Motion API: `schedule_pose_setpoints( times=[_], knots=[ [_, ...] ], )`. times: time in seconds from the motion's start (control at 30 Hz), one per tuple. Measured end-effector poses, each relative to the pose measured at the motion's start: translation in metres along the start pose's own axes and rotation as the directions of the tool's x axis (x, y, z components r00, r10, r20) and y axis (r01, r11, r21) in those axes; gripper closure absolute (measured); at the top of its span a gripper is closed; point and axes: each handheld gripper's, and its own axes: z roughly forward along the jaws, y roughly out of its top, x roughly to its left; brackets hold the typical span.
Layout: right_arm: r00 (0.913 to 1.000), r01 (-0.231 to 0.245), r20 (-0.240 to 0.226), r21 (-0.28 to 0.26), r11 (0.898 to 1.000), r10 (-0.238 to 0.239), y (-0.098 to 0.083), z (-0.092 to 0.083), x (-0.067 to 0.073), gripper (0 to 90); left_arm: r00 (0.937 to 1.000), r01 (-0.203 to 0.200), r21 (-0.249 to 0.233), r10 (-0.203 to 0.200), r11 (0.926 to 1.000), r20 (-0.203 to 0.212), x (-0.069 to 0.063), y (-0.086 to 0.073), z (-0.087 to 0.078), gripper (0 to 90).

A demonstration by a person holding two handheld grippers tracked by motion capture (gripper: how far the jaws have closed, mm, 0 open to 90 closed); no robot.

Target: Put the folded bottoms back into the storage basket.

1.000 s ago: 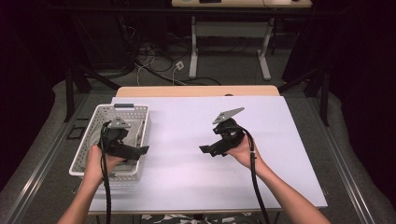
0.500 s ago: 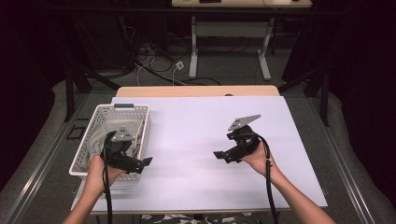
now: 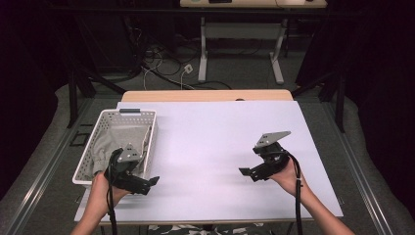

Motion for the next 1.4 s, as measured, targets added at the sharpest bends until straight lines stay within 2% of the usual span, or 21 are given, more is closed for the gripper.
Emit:
schedule_pose_setpoints(
  times=[0.3, 0.63, 0.97, 1.17, 1.4],
  knots=[
    [0.9985, 0.037, 0.041, 0.019, 0.999, -0.038, -0.021, -0.012, 0.007, 8.2, 0.9998, -0.015, -0.004, 0.015, 0.9999, 0.01, -0.006, -0.011, -0.002, 0.0],
    [0.9962, 0.041, 0.076, 0.027, 0.999, -0.043, -0.05, -0.022, 0.013, 8.3, 0.9997, -0.026, -0.013, 0.026, 0.9996, 0.003, -0.019, -0.028, -0.006, 0.0],
    [0.9952, 0.01, 0.097, -0.013, 1.0, -0.009, -0.078, -0.034, 0.016, 8.3, 0.9999, -0.013, -0.049, 0.013, 0.9987, 0.001, -0.026, -0.045, -0.006, 0.0],
    [0.9937, -0.015, 0.11, -0.034, 0.999, 0.019, -0.092, -0.039, 0.02, 8.3, 0.9996, -0.018, -0.058, 0.016, 0.9982, -0.021, -0.032, -0.055, -0.008, 0.0],
    [0.9924, -0.021, 0.12, -0.054, 0.998, 0.027, -0.104, -0.043, 0.027, 8.3, 0.9977, -0.037, -0.075, 0.032, 0.9965, -0.06, -0.04, -0.063, -0.009, 0.0]
  ],
)
